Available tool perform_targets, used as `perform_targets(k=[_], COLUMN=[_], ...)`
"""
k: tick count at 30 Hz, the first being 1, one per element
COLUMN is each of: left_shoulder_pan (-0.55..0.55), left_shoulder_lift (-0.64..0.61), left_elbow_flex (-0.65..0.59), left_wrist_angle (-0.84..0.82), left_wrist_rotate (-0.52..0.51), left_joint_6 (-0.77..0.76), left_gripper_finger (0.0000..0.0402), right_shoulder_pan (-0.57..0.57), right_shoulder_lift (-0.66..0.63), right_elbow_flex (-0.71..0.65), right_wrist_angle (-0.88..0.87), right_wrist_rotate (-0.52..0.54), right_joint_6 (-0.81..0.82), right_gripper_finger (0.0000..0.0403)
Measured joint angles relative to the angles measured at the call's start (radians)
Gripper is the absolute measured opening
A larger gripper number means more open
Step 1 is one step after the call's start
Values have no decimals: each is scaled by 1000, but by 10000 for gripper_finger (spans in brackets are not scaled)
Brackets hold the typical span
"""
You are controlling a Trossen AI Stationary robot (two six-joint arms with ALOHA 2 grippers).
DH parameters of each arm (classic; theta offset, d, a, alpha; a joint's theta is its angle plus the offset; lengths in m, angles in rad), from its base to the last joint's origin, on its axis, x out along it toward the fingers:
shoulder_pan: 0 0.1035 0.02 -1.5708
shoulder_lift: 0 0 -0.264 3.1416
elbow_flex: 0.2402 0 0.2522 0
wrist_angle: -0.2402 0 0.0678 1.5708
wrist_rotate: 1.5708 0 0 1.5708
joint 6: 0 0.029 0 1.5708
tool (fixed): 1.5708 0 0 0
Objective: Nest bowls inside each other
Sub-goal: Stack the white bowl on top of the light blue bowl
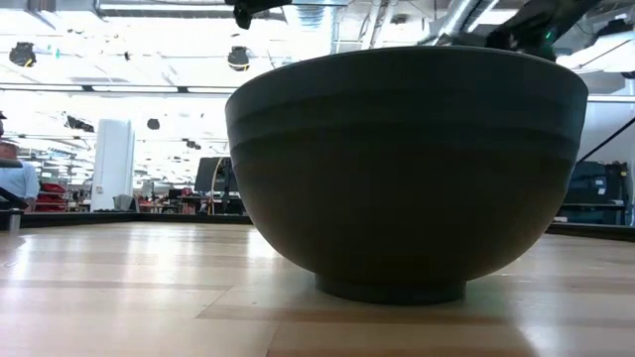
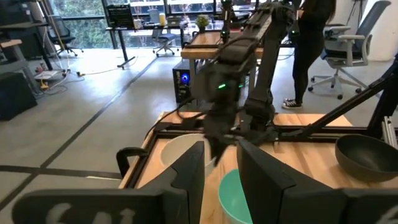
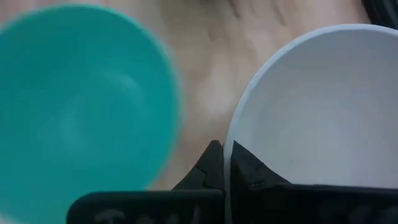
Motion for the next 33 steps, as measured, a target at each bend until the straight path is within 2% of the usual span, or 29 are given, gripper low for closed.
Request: perform_targets(k=[4,8,12,15,23,26,33], left_shoulder_pan=[0,0,0,-1,-2,-2,-2], left_shoulder_lift=[0,0,0,0,0,0,0], left_elbow_flex=[0,0,0,0,0,0,0], left_wrist_angle=[0,1,1,1,-4,-6,-6], left_wrist_rotate=[-19,-27,-28,-28,-27,-26,-16], left_joint_6=[0,-10,-20,-40,-43,-43,-46], left_gripper_finger=[87,87,87,87,87,87,87], right_shoulder_pan=[146,295,436,505,614,636,638], right_shoulder_lift=[-82,-113,-69,-2,188,257,318], right_elbow_flex=[5,53,103,135,179,200,204], right_wrist_angle=[-28,-33,-34,-31,33,32,12], right_wrist_rotate=[63,94,191,210,216,254,274], right_joint_6=[115,228,268,296,365,366,399], right_gripper_finger=[11,11,11,11,11,11,30])
